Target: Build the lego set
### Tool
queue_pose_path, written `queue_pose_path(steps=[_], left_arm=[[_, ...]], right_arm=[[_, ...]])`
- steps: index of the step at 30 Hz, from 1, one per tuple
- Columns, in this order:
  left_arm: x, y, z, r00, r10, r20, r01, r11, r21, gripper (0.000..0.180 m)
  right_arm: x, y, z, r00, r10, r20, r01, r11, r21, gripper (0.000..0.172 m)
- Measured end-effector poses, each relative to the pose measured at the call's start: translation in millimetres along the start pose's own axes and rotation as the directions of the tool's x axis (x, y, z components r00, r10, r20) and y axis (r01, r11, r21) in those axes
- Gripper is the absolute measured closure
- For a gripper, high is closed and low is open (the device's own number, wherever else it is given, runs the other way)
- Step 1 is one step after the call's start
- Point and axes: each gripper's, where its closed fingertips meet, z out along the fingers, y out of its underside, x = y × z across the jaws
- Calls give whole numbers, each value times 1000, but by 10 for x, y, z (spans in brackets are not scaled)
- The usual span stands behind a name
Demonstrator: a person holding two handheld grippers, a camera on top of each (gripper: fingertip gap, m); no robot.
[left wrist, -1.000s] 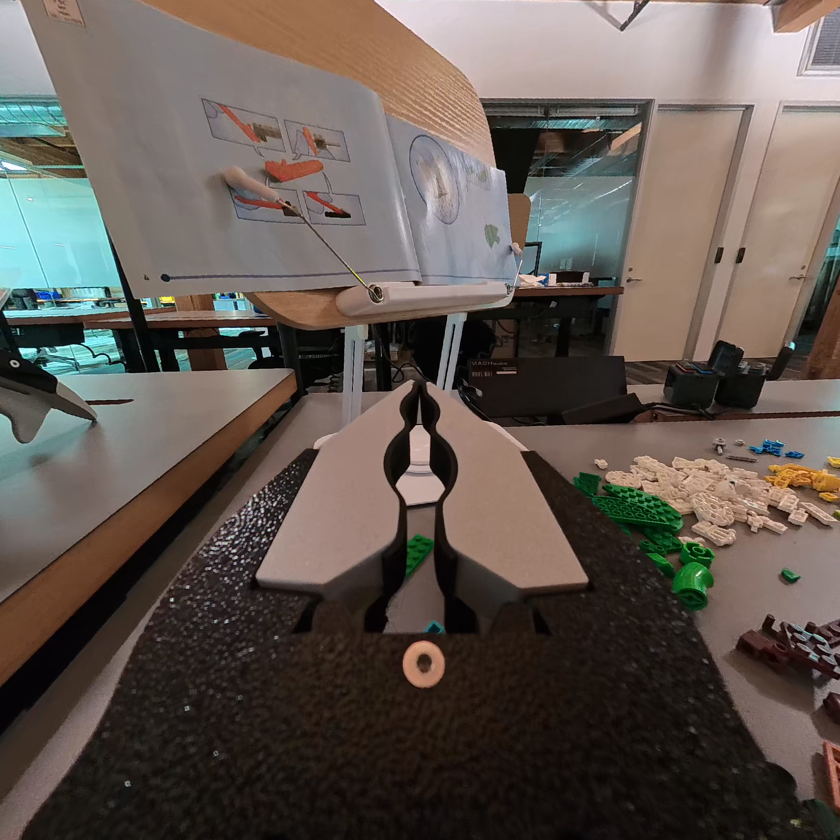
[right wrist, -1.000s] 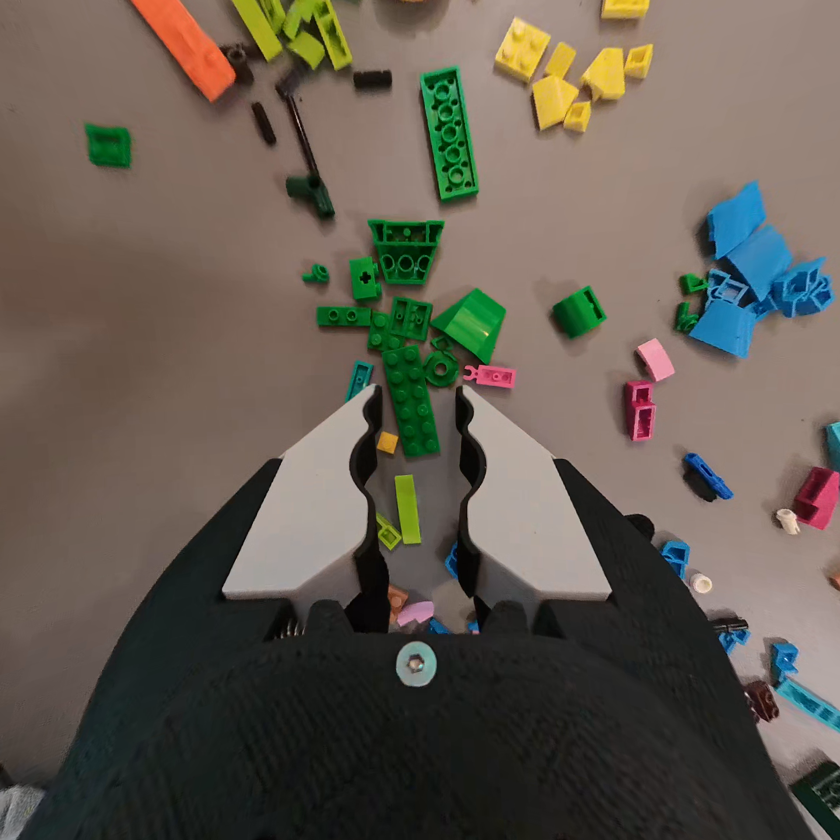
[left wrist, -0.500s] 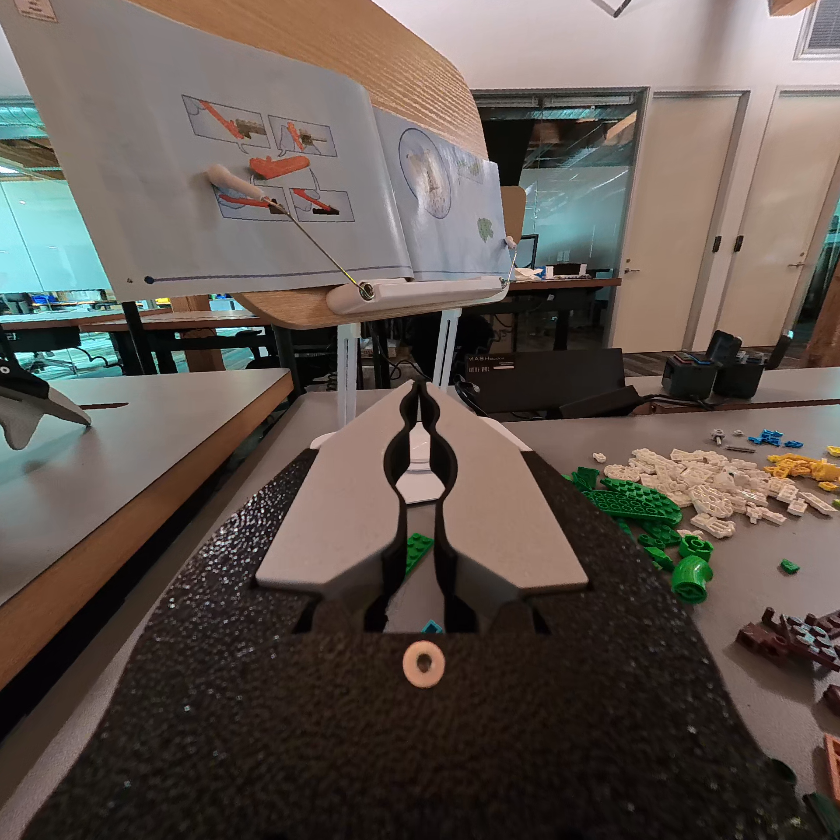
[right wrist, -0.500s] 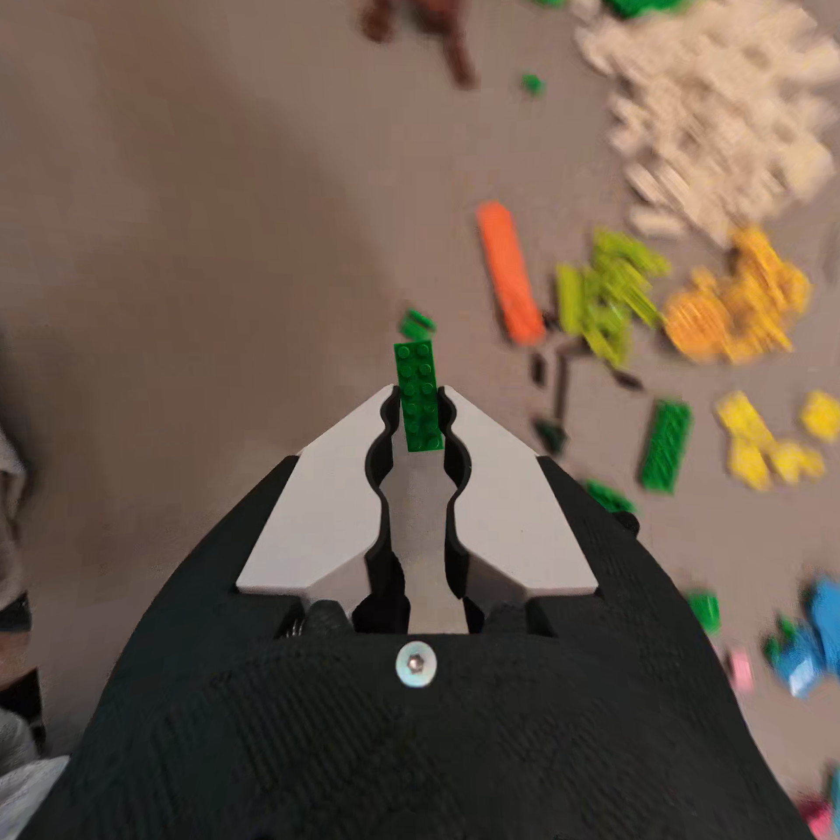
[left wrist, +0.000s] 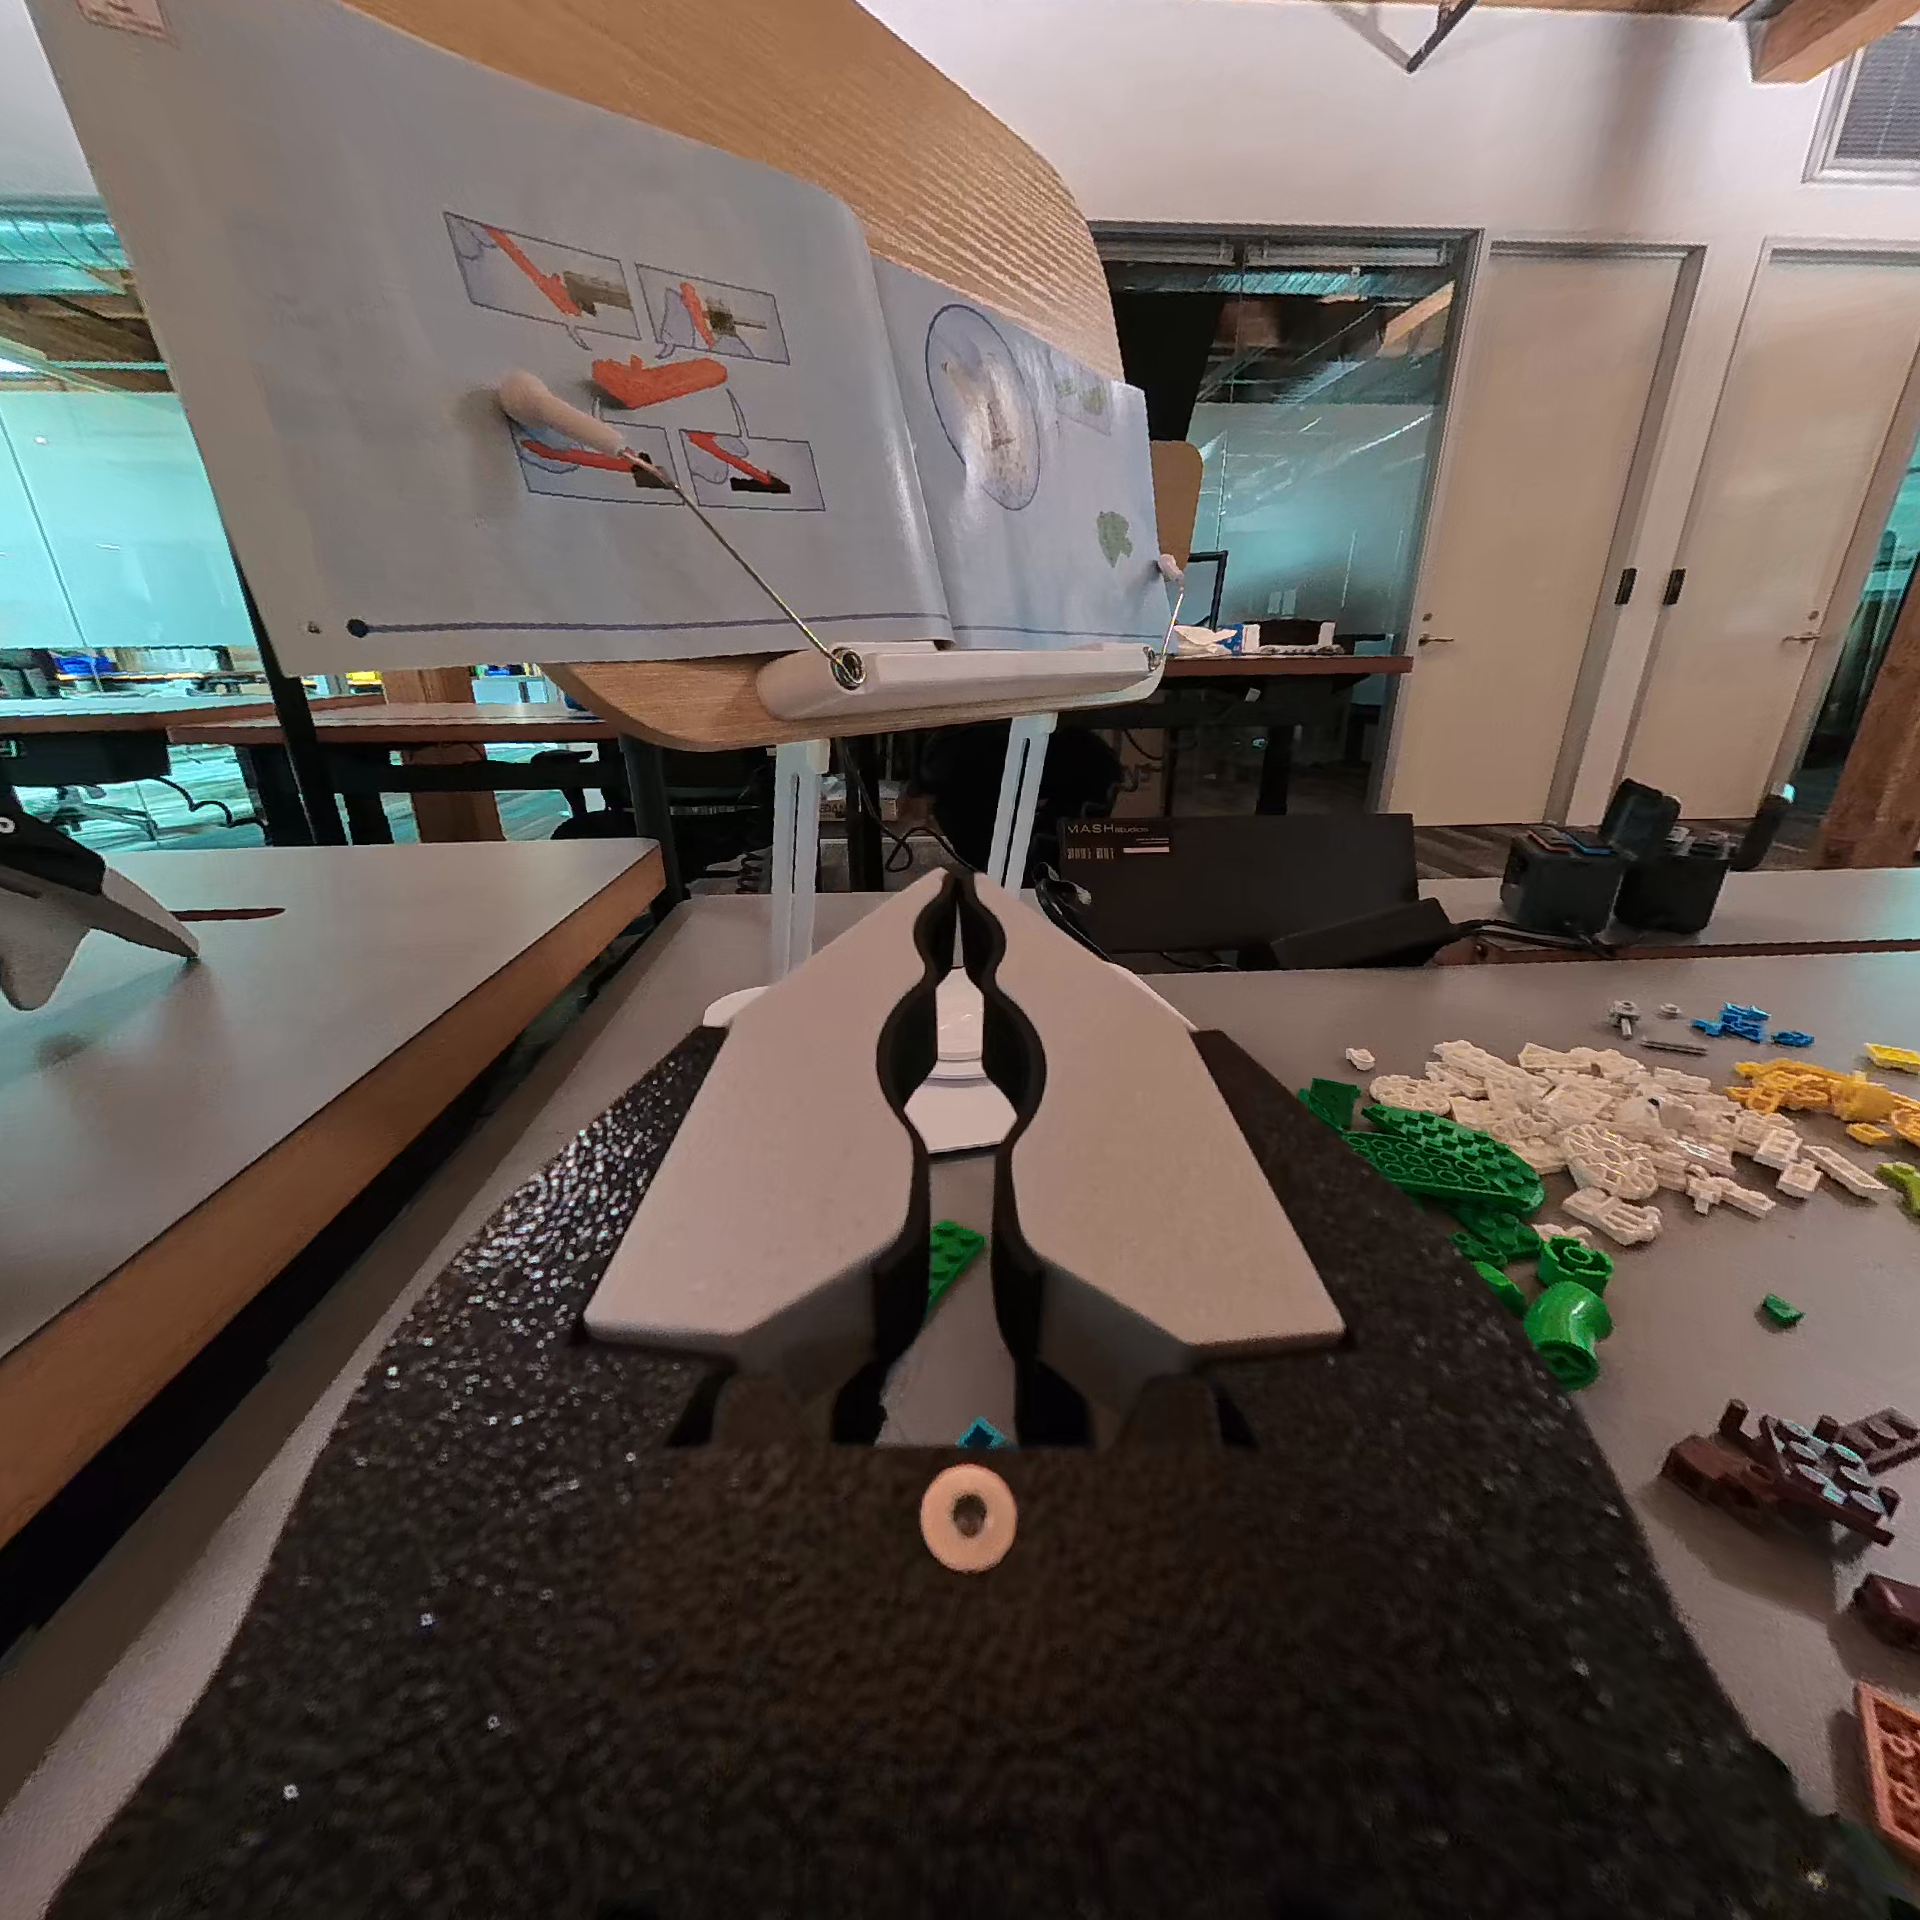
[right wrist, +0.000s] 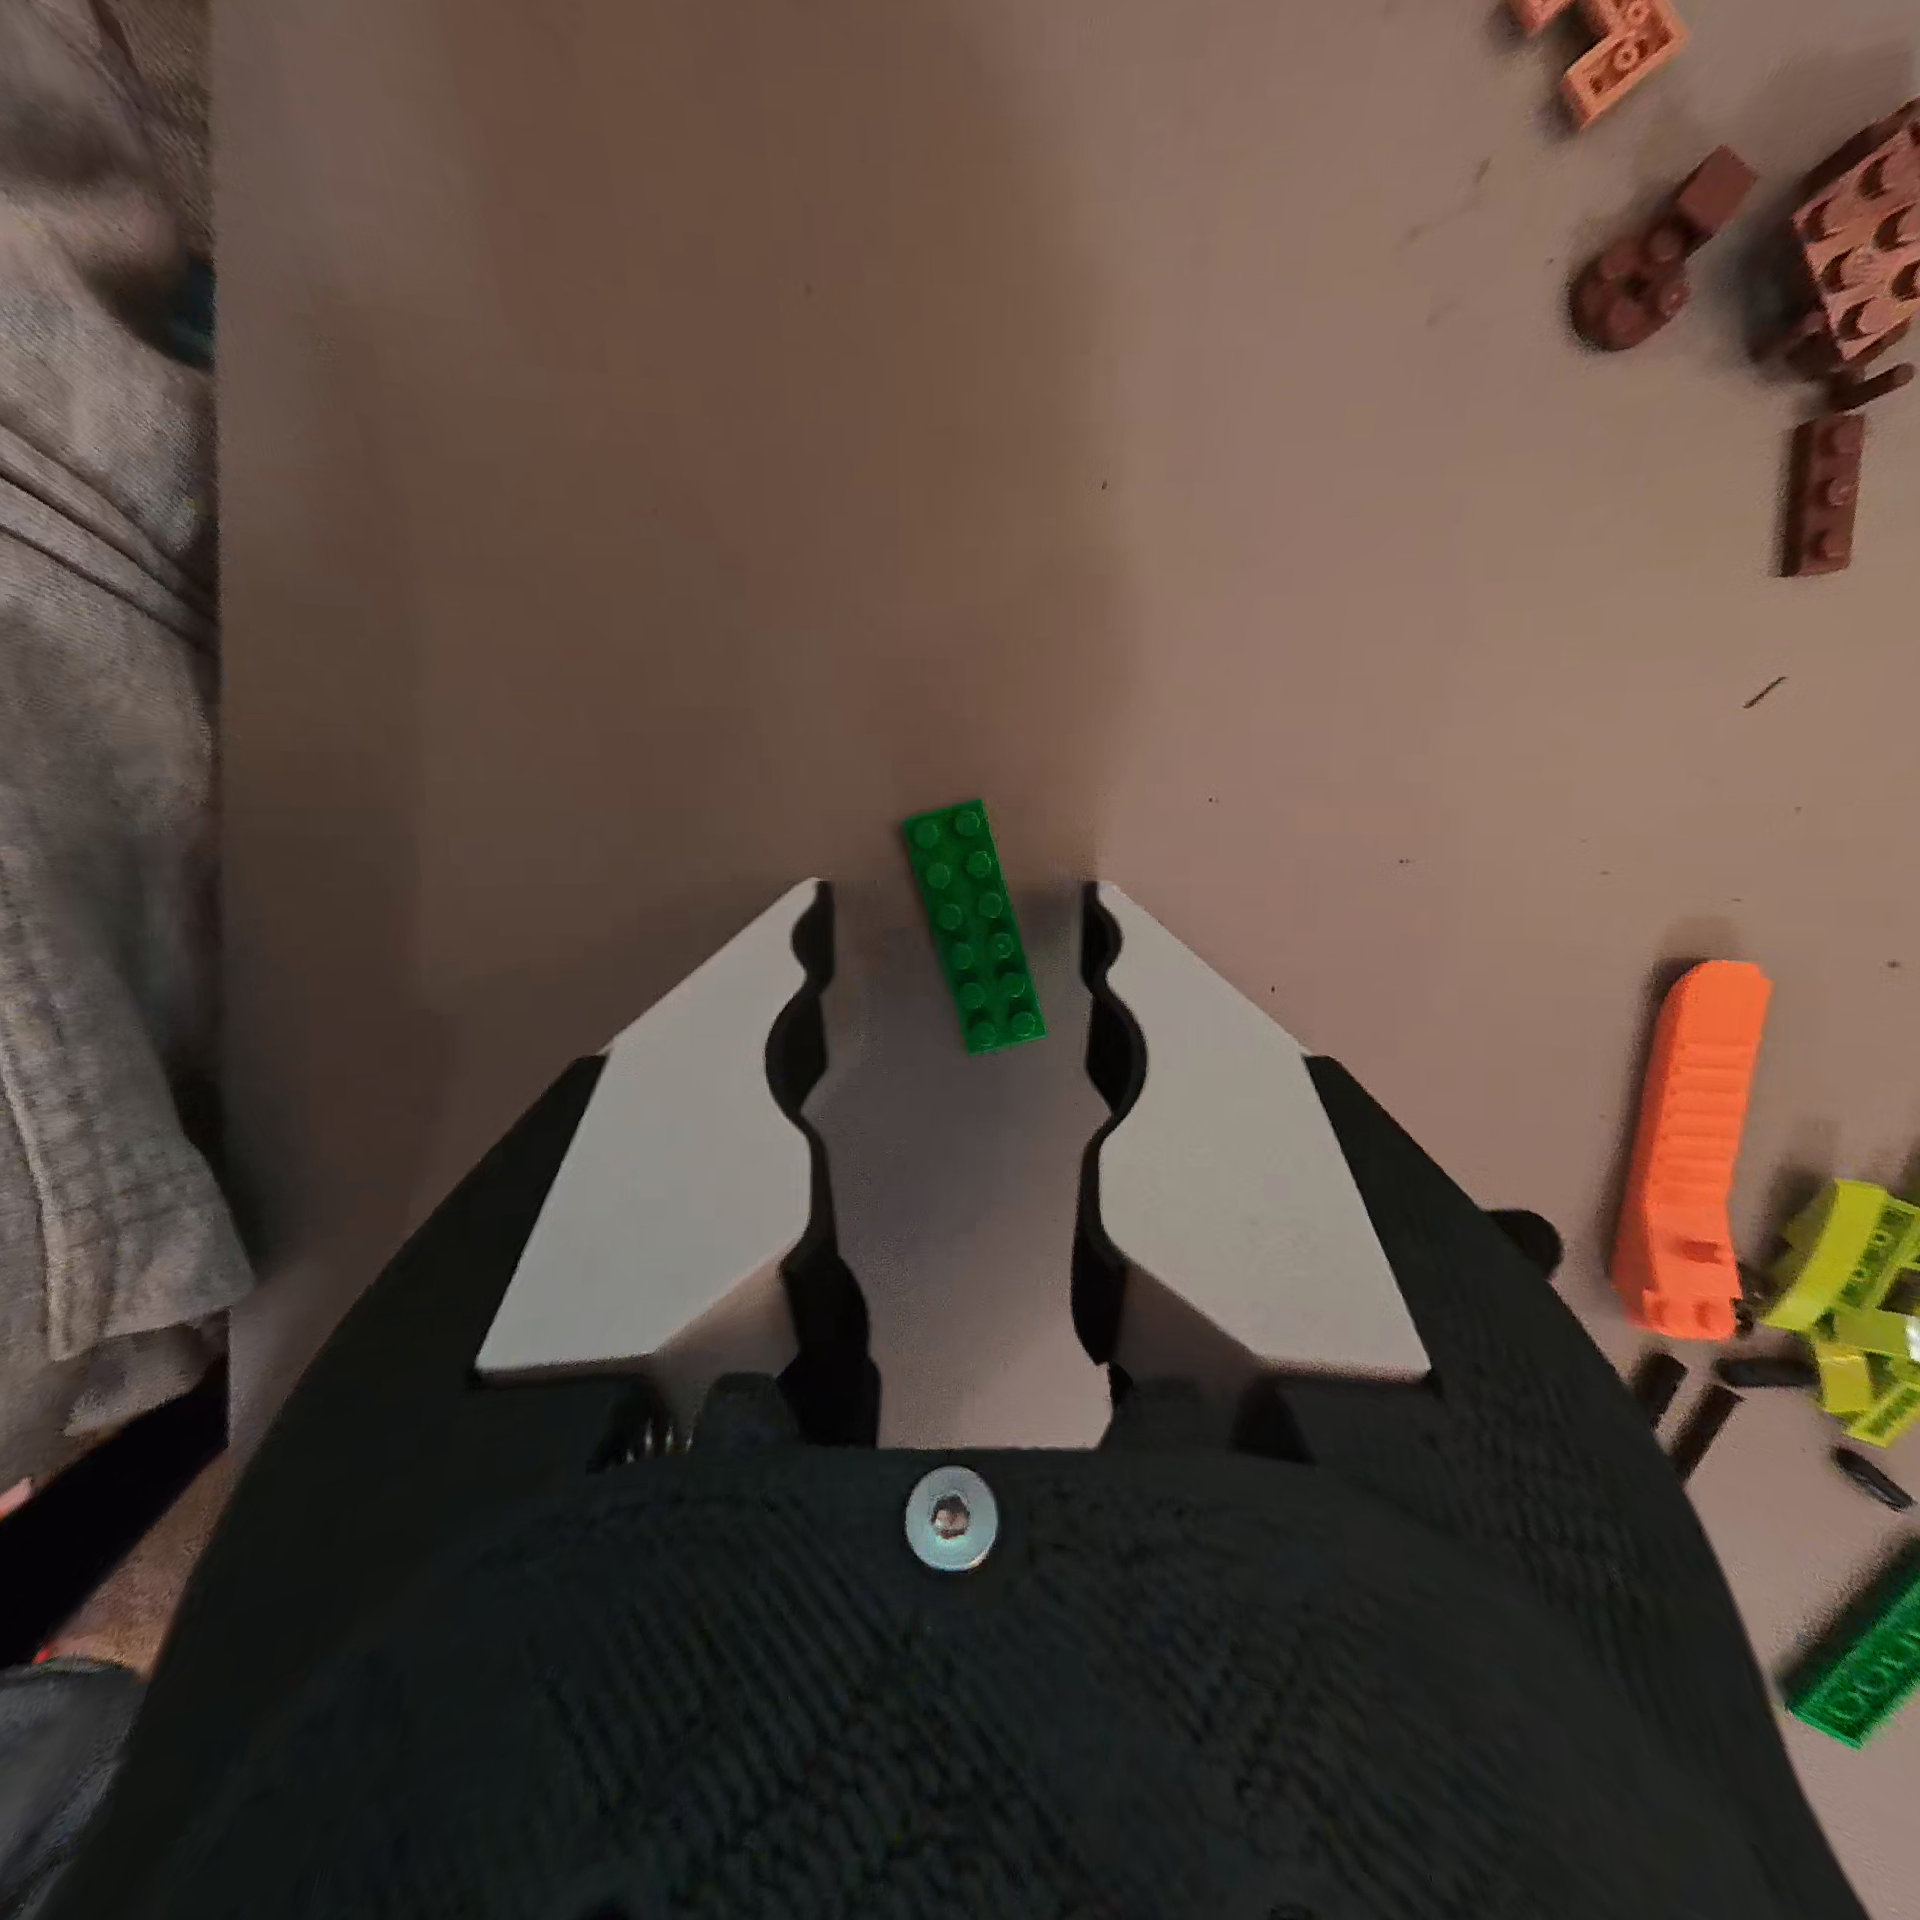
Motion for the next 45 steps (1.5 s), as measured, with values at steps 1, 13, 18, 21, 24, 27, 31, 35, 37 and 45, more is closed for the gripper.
queue_pose_path(steps=[1,13,18,21,24,27,31,35,37,45], left_arm=[[3,-1,0,1000,0,-1,0,1000,1,180],[-36,-11,7,999,-38,8,37,999,13,180],[55,35,57,1000,-13,-14,13,1000,-6,180],[73,22,67,1000,4,-21,-4,1000,-2,180],[61,35,80,1000,10,-19,-11,1000,-8,180],[58,28,79,1000,11,-20,-11,1000,-5,180],[65,17,84,1000,11,-23,-11,1000,-1,180],[74,-1,90,999,23,-23,-23,1000,3,180],[77,-8,90,999,23,-24,-23,1000,6,180],[71,-25,88,1000,22,-22,-22,1000,12,180]], right_arm=[[20,-14,-26,1000,11,-10,-11,1000,25,120],[891,200,-739,841,518,-158,-356,748,560,120],[1189,-145,-564,915,380,-135,-279,838,469,120],[1609,-503,-457,928,347,-132,-264,867,424,121],[2008,-796,-267,937,315,-150,-249,905,345,121],[2279,-1005,-44,943,311,-115,-267,918,293,120],[2534,-1040,205,932,353,-82,-327,917,227,116],[2555,-1070,290,920,392,-11,-381,901,206,116],[2550,-1079,293,922,386,-4,-378,905,193,117],[2506,-1109,250,947,316,-61,-299,934,194,140]])
